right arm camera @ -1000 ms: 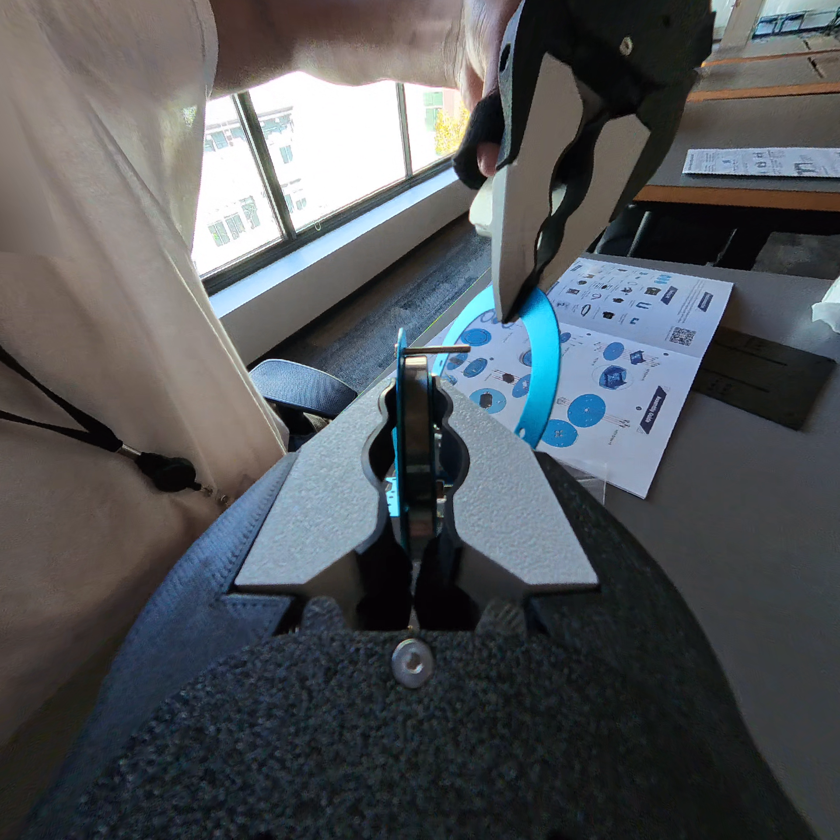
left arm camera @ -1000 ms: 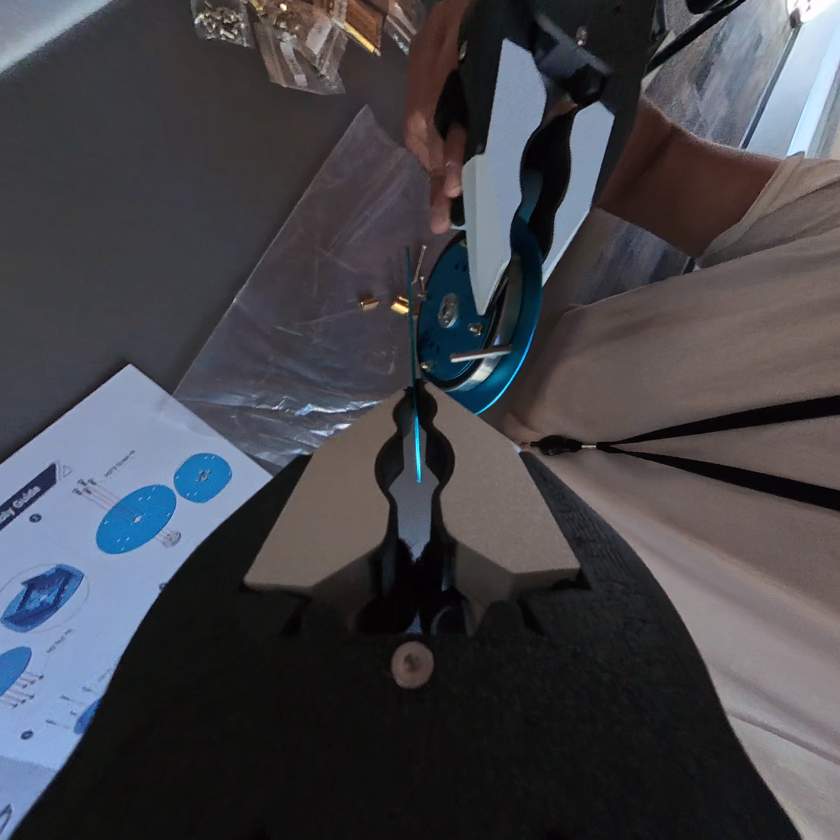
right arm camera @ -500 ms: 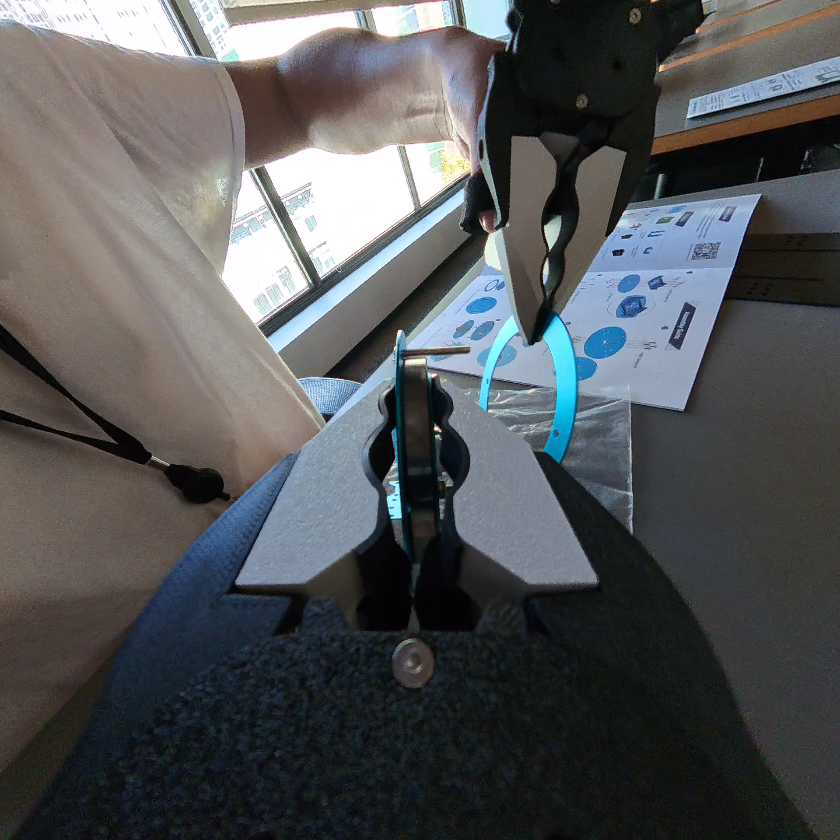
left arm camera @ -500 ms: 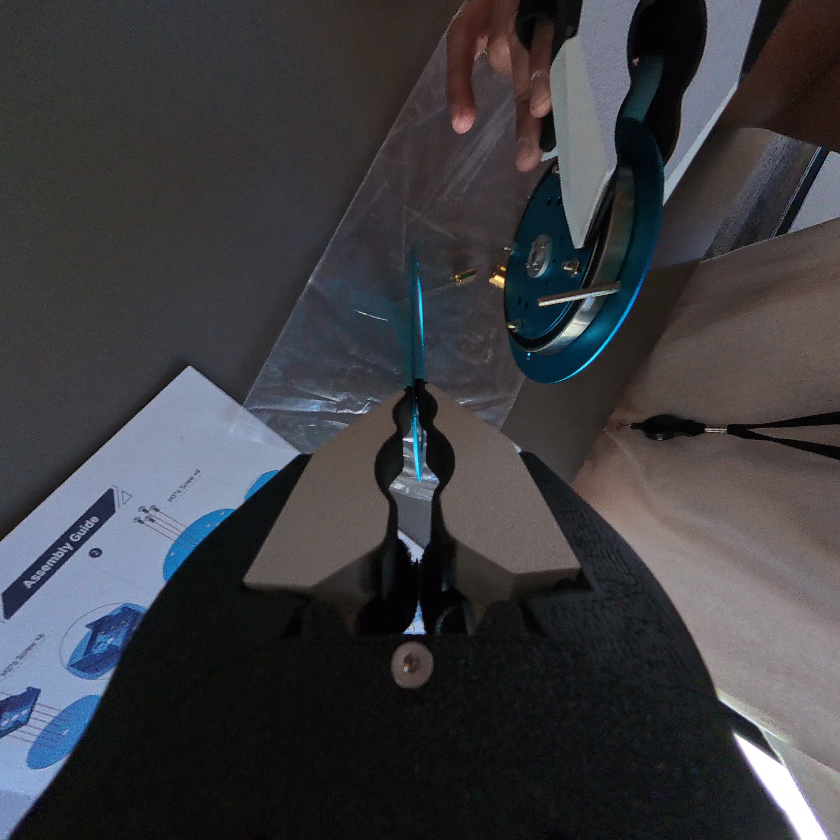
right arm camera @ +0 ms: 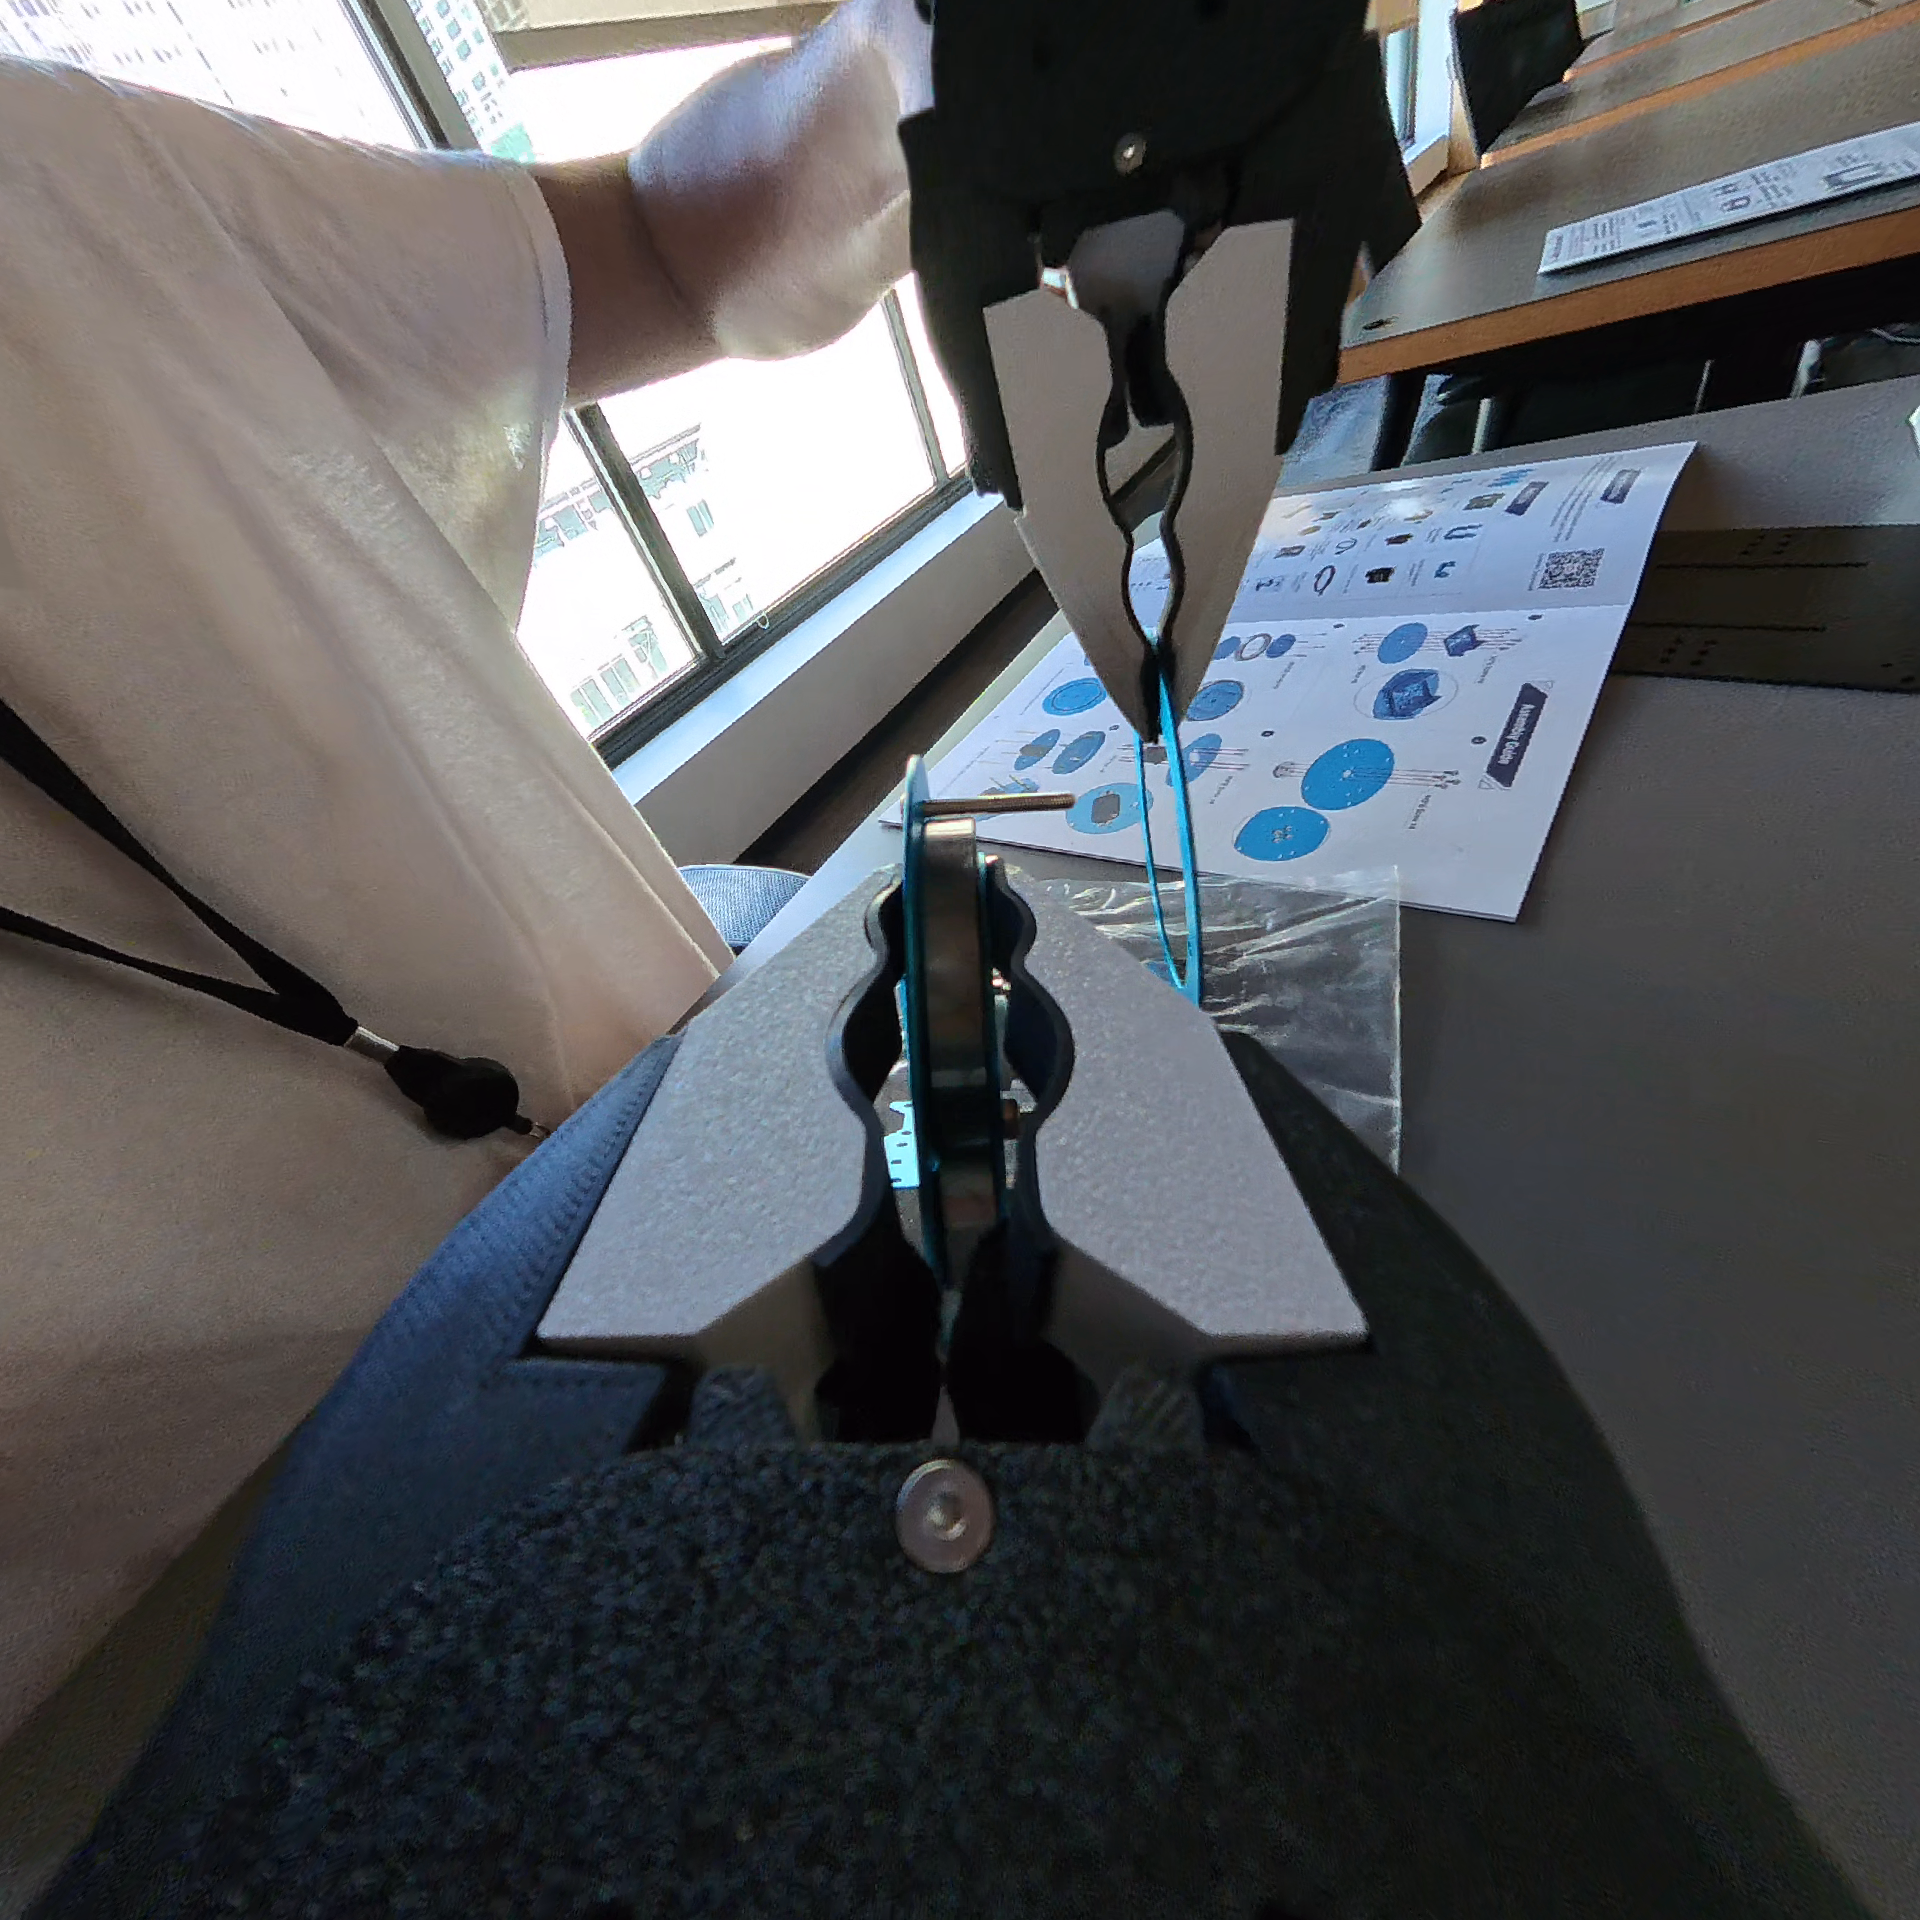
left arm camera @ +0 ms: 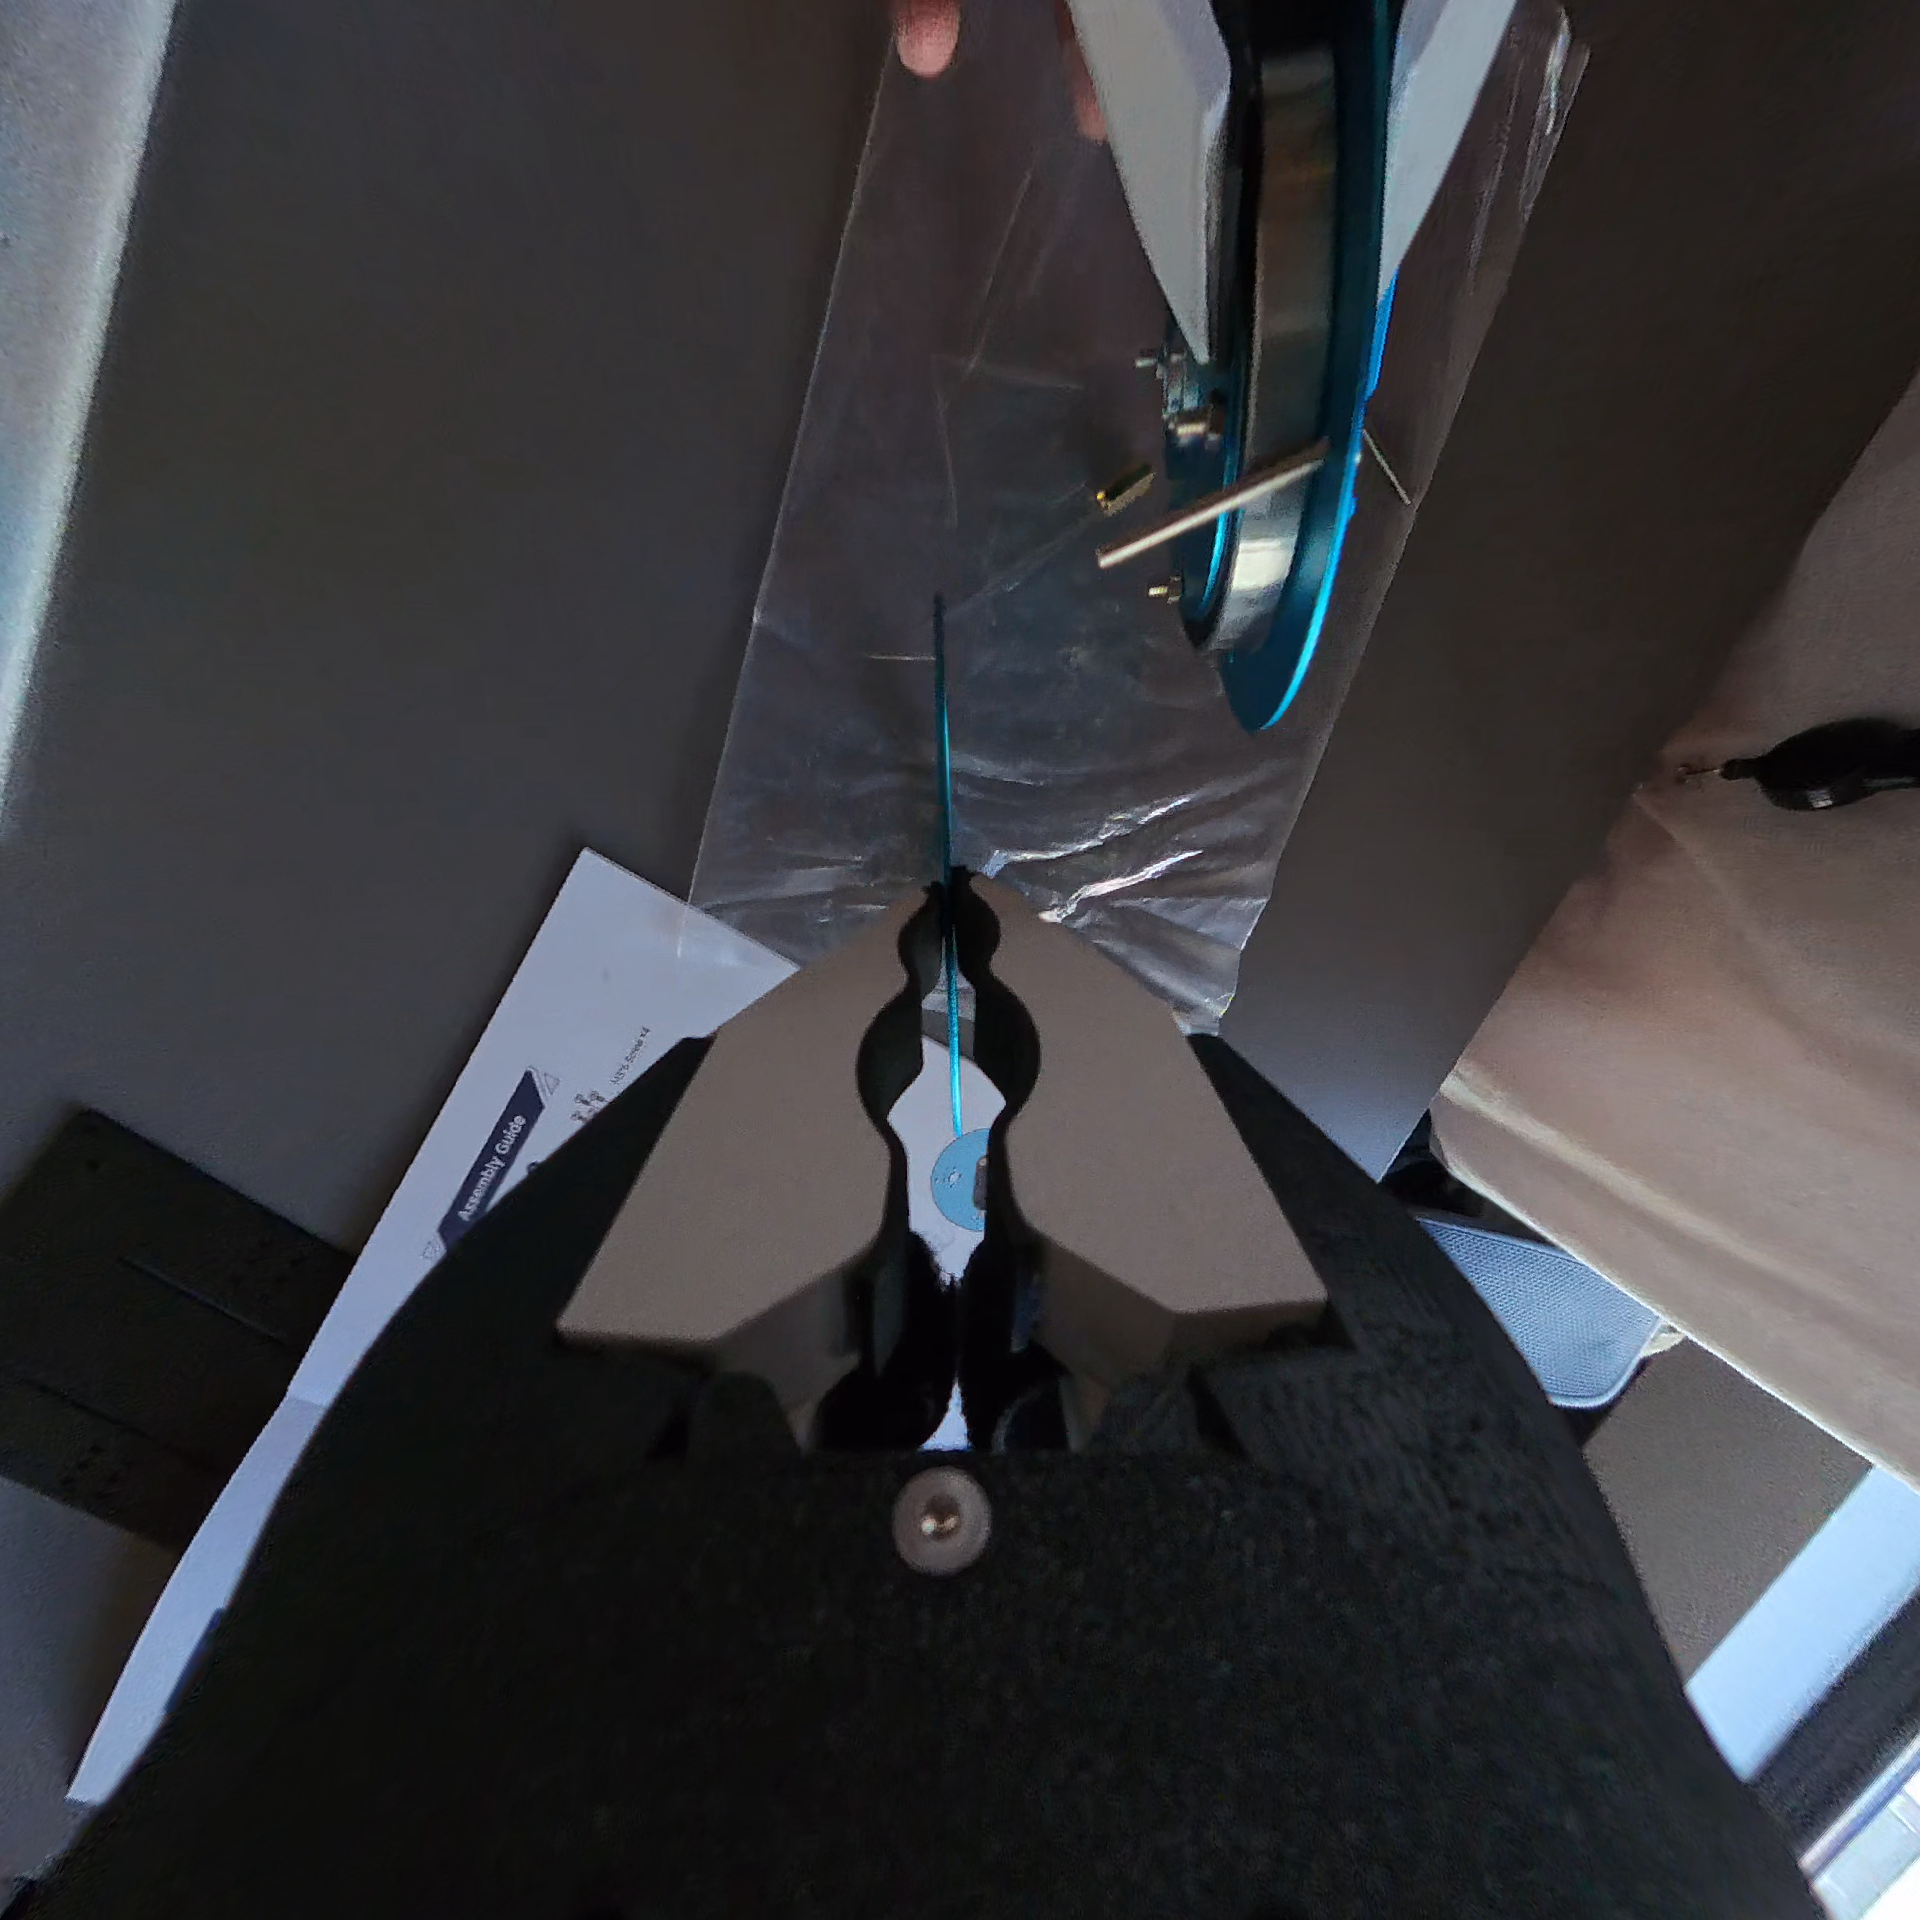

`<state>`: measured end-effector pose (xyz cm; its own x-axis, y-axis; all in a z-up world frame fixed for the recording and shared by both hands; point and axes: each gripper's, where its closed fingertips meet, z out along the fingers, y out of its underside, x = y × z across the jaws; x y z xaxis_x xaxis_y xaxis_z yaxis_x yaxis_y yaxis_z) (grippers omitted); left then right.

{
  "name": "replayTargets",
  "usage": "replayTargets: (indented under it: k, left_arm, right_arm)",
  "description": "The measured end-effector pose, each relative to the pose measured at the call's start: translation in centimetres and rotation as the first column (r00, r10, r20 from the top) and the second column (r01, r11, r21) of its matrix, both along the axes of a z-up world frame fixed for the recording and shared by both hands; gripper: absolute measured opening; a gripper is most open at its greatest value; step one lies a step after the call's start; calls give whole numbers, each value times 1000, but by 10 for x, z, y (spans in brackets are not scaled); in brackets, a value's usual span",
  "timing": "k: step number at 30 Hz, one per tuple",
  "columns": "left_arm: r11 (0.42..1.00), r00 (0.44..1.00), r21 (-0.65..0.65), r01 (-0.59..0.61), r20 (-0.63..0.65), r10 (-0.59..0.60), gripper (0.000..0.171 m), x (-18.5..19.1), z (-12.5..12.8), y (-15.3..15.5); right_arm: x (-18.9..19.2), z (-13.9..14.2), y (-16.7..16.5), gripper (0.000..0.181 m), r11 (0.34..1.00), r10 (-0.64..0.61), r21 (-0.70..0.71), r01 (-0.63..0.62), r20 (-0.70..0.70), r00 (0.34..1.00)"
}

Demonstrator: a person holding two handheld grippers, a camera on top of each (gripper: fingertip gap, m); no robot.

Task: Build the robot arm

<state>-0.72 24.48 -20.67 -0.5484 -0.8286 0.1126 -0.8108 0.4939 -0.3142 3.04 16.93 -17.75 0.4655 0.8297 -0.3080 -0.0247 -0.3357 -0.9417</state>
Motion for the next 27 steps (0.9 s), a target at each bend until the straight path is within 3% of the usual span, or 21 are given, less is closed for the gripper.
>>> replayTargets:
  k: [5, 11, 12, 14, 16, 19, 21, 27]
  left_arm:
    - [1000, 998, 20, 15, 63, -16, 5, -4, -10, 3]
    - [993, 981, -114, -44, 182, 65, 23, -9, -12, 9]
    - [988, 976, -143, -63, 198, 91, 22, -11, -14, 12]
    - [965, 962, -242, -98, 227, 154, 4, -16, -13, 14]
    - [937, 937, -313, -155, 255, 240, 0, -14, -7, 21]
    - [917, 932, -349, -193, 227, 283, 0, -15, 5, 26]
    - [906, 952, -371, -203, 142, 271, 0, -17, 9, 18]
    - [959, 982, -230, -167, 51, 183, 0, -3, -7, 7]
  right_arm:
    - [2, 2, 0, 12, 1000, 0, 0, 0, -6, 1000]
    - [-5, -3, -2, 12, 1000, 18, -12, -18, 15, 1000]
    - [-6, -3, -2, 12, 1000, 20, -11, -20, 17, 1000]
    - [-7, -2, -3, 12, 1000, 26, -11, -26, 17, 1000]
    - [-8, 0, -3, 12, 1000, 27, -8, -27, 15, 1000]
    - [-8, 2, -3, 12, 1000, 27, -5, -26, 11, 1000]
    - [-9, 3, -3, 12, 1000, 28, -4, -28, 11, 1000]
    - [-10, 4, -6, 12, 1000, 26, -1, -26, 25, 999]
